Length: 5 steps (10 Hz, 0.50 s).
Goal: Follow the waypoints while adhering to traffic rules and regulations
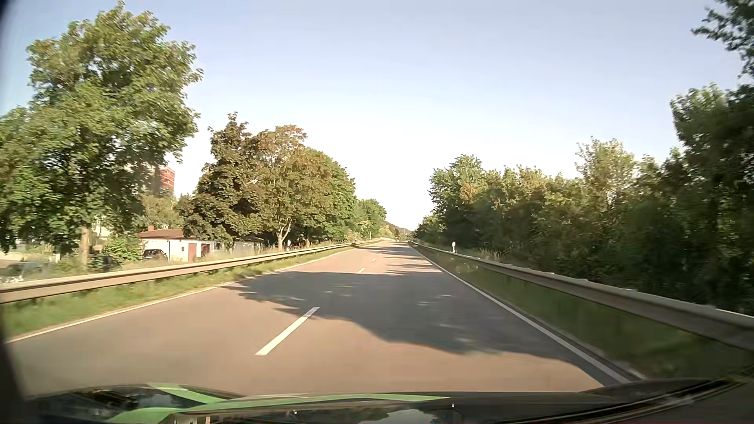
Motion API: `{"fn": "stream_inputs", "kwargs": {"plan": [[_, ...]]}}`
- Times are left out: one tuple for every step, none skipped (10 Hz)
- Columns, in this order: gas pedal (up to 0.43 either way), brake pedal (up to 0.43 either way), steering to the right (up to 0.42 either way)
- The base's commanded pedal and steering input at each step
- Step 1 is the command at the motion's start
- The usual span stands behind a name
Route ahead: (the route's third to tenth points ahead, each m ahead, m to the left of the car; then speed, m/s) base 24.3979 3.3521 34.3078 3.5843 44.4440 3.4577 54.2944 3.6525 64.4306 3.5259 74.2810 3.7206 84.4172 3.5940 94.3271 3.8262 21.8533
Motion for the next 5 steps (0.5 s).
{"fn": "stream_inputs", "kwargs": {"plan": [[0.157, 0.0, -0.005], [0.157, 0.0, -0.005], [0.157, 0.0, -0.005], [0.177, 0.0, -0.005], [0.209, 0.0, -0.005]]}}
